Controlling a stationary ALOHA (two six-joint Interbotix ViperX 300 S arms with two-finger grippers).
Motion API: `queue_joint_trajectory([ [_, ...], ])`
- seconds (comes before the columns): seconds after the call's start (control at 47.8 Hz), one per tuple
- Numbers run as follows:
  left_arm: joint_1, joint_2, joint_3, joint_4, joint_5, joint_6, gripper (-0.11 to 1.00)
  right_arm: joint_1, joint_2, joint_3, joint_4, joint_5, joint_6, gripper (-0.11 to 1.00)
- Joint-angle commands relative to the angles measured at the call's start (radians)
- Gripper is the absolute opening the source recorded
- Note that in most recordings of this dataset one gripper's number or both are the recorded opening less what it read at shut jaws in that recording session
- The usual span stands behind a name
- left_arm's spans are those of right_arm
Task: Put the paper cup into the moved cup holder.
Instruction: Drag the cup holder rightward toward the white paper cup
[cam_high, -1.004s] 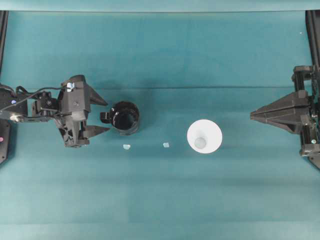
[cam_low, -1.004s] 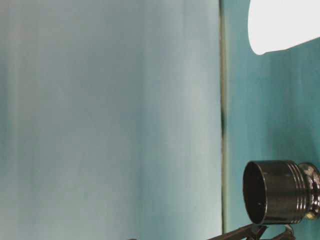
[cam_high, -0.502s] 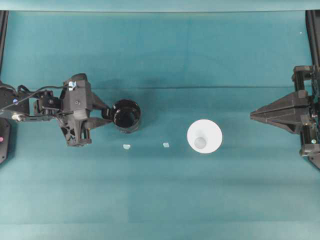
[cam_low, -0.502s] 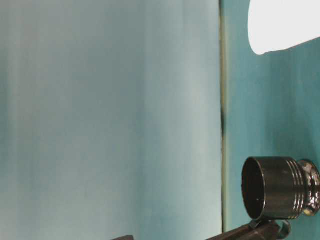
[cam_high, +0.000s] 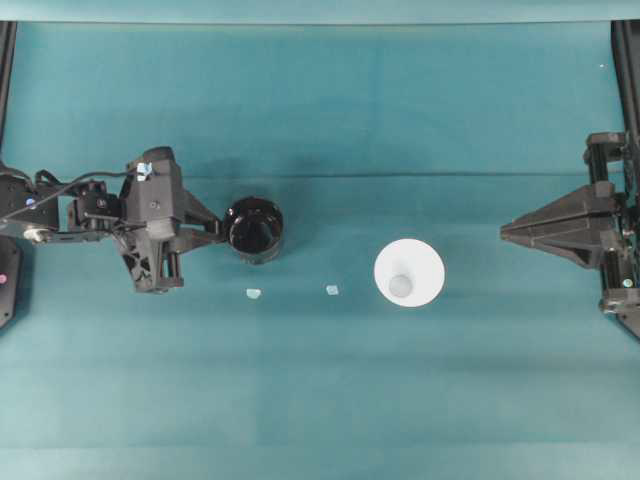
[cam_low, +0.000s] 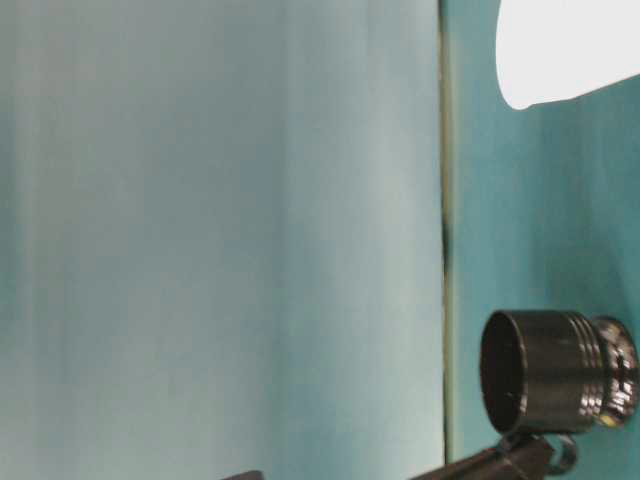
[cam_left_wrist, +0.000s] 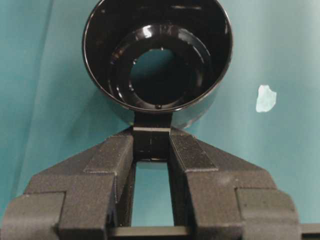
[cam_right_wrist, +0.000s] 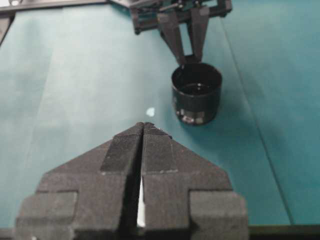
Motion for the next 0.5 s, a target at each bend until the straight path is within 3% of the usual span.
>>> queue_joint_trajectory([
  [0.0,0.002,-0.023,-0.025,0.003,-0.037,0.005,0.18,0.000,0.005,-0.023,0.003,-0.005,0.008,-0.03],
  [0.272,-0.018,-0.052,-0.084,0.003,-0.052,0.009,0.18,0.000,0.005,-0.023,0.003,-0.005,0.008,-0.03],
  [0.481,-0.109,0.011,-0.163,0.003,-0.041,0.000,0.18,0.000,0.005,-0.023,0.003,-0.005,0.008,-0.03],
])
